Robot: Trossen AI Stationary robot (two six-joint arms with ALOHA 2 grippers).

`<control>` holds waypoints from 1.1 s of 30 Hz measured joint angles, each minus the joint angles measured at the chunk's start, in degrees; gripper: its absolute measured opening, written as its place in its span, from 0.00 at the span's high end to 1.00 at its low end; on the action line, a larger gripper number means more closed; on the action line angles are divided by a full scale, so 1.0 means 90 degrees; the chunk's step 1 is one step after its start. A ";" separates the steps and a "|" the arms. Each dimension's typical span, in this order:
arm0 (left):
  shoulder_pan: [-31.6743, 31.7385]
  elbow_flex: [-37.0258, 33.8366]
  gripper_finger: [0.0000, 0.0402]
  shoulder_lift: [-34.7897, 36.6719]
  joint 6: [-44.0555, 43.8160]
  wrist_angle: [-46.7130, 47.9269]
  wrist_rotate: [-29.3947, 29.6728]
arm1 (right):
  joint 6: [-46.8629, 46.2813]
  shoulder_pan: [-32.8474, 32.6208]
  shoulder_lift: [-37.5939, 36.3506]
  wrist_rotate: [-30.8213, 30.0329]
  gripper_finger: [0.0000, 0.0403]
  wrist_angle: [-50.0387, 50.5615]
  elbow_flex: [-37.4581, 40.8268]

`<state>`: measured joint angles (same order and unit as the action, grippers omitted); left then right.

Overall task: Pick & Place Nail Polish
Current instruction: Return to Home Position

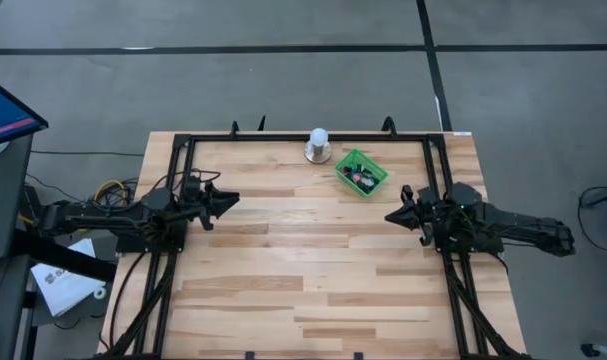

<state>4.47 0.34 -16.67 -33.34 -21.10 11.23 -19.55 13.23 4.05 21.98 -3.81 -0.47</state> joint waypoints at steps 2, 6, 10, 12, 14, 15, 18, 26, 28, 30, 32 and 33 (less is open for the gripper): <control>0.0000 0.0000 0.75 0.0005 0.0000 0.0000 0.0001 | 0.0000 0.0000 0.0000 0.0000 1.00 0.0000 0.0000; -0.0018 0.0000 0.75 0.0275 0.0021 0.0007 -0.0018 | 0.0000 0.0000 0.0000 0.0002 1.00 0.0002 0.0002; -0.0017 0.0000 0.75 0.0808 0.0817 0.0043 -0.0325 | 0.0000 0.0000 0.0000 0.0002 1.00 0.0002 0.0002; -0.0017 0.0000 0.75 0.1146 0.1759 0.0069 -0.0998 | 0.0000 0.0000 0.0000 0.0002 1.00 0.0005 0.0002; -0.0017 0.0000 0.75 0.1501 0.2724 0.0255 -0.1818 | 0.0000 0.0000 0.0000 0.0002 1.00 0.0005 0.0005; -0.0017 0.0000 0.75 0.1666 0.3102 0.0477 -0.2144 | 0.0000 0.0000 0.0000 0.0002 1.00 0.0005 0.0005; -0.0020 0.0001 0.75 0.1850 0.3479 0.1508 -0.2401 | 0.0000 0.0000 0.0000 0.0007 1.00 0.0007 0.0005; -0.0066 0.0007 0.75 0.1851 0.3841 0.2200 -0.1466 | -0.0001 0.0000 0.0005 0.0027 0.99 0.0007 0.0005; -0.0073 0.0007 0.75 0.1851 0.3974 0.2208 -0.1456 | 0.0000 0.0000 0.0007 0.0027 0.99 0.0007 0.0007; -0.0110 0.0007 0.75 0.1852 0.4005 0.2211 -0.1456 | 0.0000 0.0000 0.0005 0.0027 0.99 0.0007 0.0007; -0.0136 0.0005 0.75 0.1853 0.4005 0.2183 -0.1458 | 0.0000 0.0000 0.0005 0.0027 0.99 0.0005 0.0007; -0.0136 0.0000 0.75 0.1853 0.4005 0.2146 -0.1461 | -0.0001 0.0000 0.0005 0.0027 0.99 0.0007 0.0007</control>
<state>3.25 0.34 0.01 2.70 -1.78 -1.91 -19.56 13.23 4.10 22.22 -3.75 -0.40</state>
